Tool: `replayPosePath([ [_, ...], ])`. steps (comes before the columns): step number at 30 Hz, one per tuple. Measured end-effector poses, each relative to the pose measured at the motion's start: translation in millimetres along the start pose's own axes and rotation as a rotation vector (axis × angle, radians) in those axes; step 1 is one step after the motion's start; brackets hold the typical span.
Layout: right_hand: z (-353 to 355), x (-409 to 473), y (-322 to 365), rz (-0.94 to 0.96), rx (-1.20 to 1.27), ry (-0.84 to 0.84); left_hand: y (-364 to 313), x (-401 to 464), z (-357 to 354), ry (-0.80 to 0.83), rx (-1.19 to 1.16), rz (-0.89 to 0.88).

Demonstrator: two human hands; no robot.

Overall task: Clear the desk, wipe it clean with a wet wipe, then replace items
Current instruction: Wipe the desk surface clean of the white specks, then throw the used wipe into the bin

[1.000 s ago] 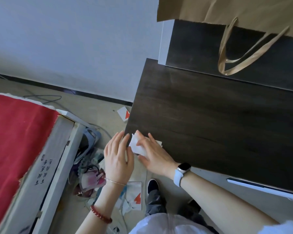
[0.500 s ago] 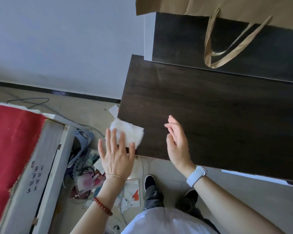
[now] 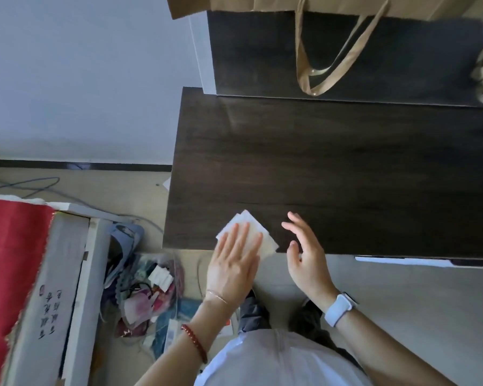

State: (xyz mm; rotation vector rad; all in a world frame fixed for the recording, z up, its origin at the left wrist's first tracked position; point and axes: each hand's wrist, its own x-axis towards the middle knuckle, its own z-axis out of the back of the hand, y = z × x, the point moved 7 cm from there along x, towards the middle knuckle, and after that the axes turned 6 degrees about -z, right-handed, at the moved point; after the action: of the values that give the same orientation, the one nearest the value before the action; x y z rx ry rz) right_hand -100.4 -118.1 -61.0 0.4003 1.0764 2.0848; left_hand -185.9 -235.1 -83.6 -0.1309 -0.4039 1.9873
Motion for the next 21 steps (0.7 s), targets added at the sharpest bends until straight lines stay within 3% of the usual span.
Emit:
replayPosePath([
  [2, 14.3, -3.5, -3.6, -0.004, -0.009, -0.036, -29.5, 5.3, -10.1, 0.003, 0.007, -0.230],
  [3, 24.8, -5.2, -6.1, -0.004, -0.007, -0.059, -20.5, 7.7, -7.2, -0.016, 0.014, -0.228],
  [7, 69.4, -20.4, -28.0, -0.055, -0.009, -0.113, 71.9, -9.6, 43.1, -0.170, 0.009, 0.400],
  [9, 84.5, -31.3, -37.5, -0.074, 0.010, -0.099, 62.2, -11.3, 56.7, -0.151, -0.043, 0.473],
  [11, 99.0, -43.0, -42.2, -0.112, 0.088, -0.041, 5.0, 5.2, 50.5, -0.078, -0.245, 0.446],
  [15, 152.3, -77.8, -62.4, -0.165, 0.214, 0.018, -158.9, 37.1, 16.5, 0.103, -0.585, 0.225],
  [21, 297.4, -177.7, -141.3, -0.312, 0.357, -0.192, -370.1, 40.2, -15.6, 0.161, -0.677, 0.044],
])
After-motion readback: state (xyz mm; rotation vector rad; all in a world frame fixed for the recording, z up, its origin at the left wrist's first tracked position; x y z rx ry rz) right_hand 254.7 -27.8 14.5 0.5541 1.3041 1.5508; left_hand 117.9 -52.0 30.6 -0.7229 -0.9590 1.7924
